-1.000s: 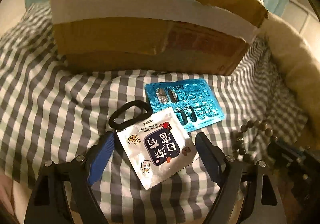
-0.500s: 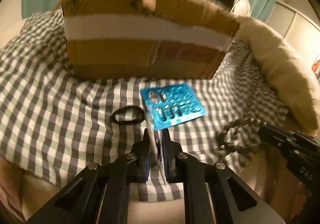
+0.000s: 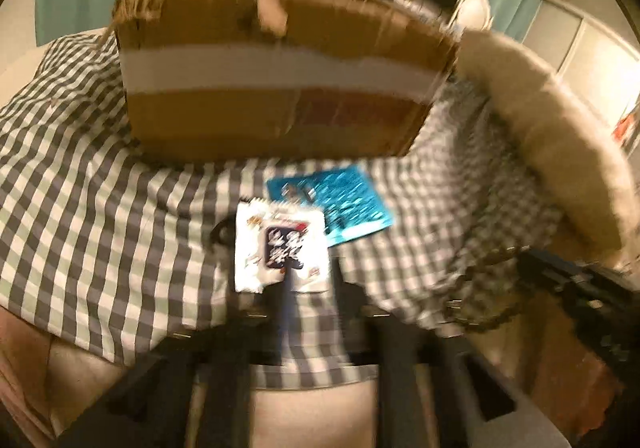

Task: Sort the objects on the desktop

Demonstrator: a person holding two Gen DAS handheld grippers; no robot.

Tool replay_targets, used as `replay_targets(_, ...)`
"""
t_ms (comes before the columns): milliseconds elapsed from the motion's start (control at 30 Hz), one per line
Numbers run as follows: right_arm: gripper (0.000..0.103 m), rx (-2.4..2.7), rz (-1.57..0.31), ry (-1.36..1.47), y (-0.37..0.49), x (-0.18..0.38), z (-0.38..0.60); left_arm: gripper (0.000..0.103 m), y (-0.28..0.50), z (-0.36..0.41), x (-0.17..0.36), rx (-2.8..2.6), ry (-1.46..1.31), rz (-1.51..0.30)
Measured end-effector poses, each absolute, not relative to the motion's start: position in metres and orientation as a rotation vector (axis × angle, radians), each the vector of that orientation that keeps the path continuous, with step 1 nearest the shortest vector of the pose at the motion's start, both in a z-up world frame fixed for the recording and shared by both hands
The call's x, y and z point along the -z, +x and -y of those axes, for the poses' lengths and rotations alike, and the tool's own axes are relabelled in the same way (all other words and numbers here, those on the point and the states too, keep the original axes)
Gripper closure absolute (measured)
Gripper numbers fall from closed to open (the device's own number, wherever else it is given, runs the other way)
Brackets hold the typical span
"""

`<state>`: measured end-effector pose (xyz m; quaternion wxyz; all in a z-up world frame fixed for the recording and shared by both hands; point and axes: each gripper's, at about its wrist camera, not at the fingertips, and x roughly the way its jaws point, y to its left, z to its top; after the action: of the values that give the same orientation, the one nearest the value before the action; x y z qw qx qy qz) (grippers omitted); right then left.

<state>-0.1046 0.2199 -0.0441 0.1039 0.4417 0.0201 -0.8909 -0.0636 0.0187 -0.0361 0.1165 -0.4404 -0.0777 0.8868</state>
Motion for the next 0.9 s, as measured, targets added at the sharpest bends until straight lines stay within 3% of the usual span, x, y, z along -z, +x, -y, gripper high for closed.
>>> replay_targets(33, 0.092, 2.623, -0.051, 1.308, -0.105, 0.046, -0.221, 0.03, -0.065, -0.019, 0.039, -2.621, -1.299, 0.211)
replay_targets(100, 0.092, 2.616, -0.036, 1.313, -0.107, 0.048, -0.222, 0.016, -0.064, -0.016, 0.04, -2.697, -1.268, 0.201)
replay_targets(300, 0.092, 2.59, -0.01, 1.341, -0.113, 0.057, -0.221, 0.014, -0.088, -0.02, 0.057, -2.704, -1.318, 0.218)
replay_targets(367, 0.092, 2.582, -0.006, 1.346, -0.113, 0.058, -0.221, 0.018, -0.093, -0.029, 0.068, -2.698, -1.34, 0.155)
replay_targets(400, 0.092, 2.582, -0.003, 1.349, -0.114, 0.058, -0.221, 0.032, -0.094, -0.034, 0.072, -2.697, -1.346, 0.101)
replay_targets(467, 0.092, 2.58, 0.01, 1.359, -0.115, 0.059, -0.223, 0.042, -0.093, -0.044, 0.073, -2.701, -1.333, -0.016)
replay_targets(533, 0.092, 2.58, 0.018, 1.366, -0.117, 0.06, -0.223, 0.062, -0.092, -0.047, 0.07, -2.69, -1.323, -0.046)
replay_targets(900, 0.092, 2.595, 0.012, 1.324, -0.111, 0.05, -0.223, 0.068, -0.065, -0.026, 0.045, -2.678, -1.246, 0.048)
